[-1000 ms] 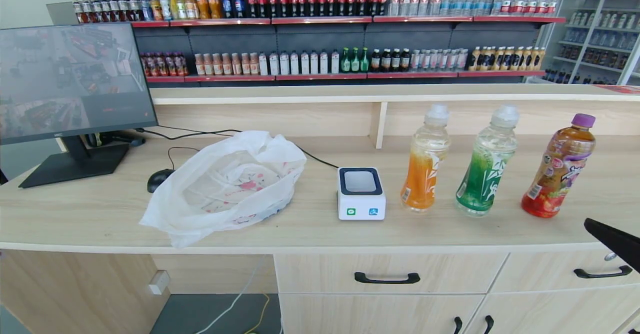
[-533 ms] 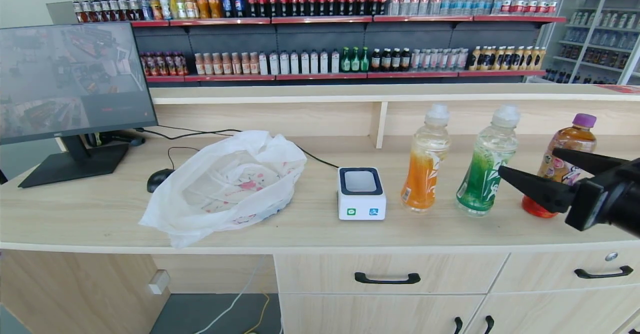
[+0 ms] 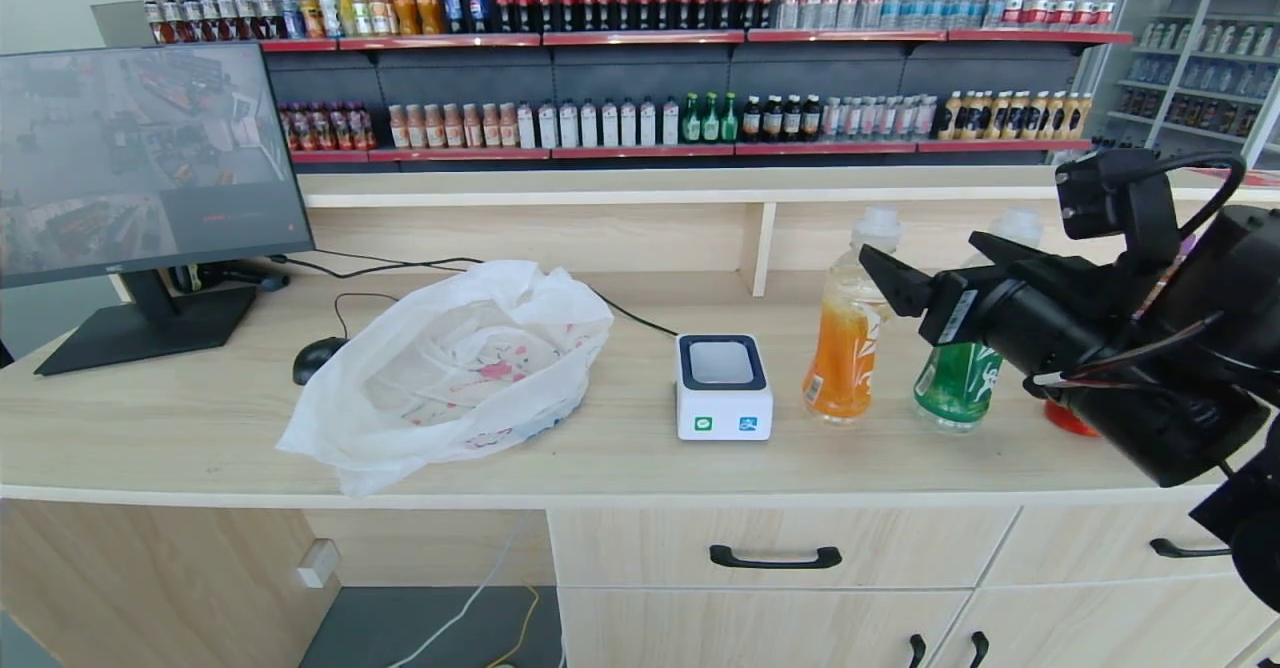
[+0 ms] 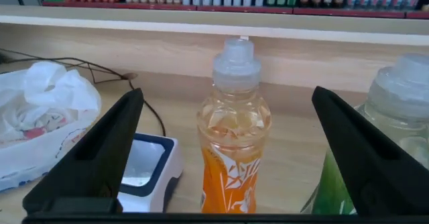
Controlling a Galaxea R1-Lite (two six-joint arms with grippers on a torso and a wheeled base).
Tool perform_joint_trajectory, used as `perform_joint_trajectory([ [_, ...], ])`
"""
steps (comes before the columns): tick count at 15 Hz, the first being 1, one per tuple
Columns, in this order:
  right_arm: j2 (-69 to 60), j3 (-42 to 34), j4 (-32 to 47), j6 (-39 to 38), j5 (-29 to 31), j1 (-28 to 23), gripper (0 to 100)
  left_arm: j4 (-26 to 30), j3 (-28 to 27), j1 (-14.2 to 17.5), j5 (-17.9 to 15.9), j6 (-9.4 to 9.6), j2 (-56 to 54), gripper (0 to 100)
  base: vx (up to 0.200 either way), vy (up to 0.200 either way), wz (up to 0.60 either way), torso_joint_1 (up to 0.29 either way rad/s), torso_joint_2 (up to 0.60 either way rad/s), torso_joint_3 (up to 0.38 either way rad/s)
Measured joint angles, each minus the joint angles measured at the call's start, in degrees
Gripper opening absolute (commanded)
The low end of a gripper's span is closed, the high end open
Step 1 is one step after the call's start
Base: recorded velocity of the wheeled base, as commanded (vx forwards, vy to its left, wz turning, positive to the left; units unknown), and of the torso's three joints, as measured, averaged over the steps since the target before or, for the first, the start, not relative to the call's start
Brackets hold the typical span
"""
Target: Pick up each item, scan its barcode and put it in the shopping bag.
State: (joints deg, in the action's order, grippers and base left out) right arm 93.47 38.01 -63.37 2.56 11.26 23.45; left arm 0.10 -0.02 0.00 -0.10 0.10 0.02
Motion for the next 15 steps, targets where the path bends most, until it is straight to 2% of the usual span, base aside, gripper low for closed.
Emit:
perform_joint_trajectory([
  [2,3.4,-0.2,-2.9,-0.2,0.9,-0.3,100,0.0,0.0,0.0,0.0,0.0,0.0,100,0.0,0.0,0.0,0.0,0.0,0.0],
  [15,8.9,-3.9,-5.0,0.2,1.4,-2.2,100,0.0,0.0,0.0,0.0,0.0,0.0,100,0.0,0.0,0.0,0.0,0.0,0.0],
])
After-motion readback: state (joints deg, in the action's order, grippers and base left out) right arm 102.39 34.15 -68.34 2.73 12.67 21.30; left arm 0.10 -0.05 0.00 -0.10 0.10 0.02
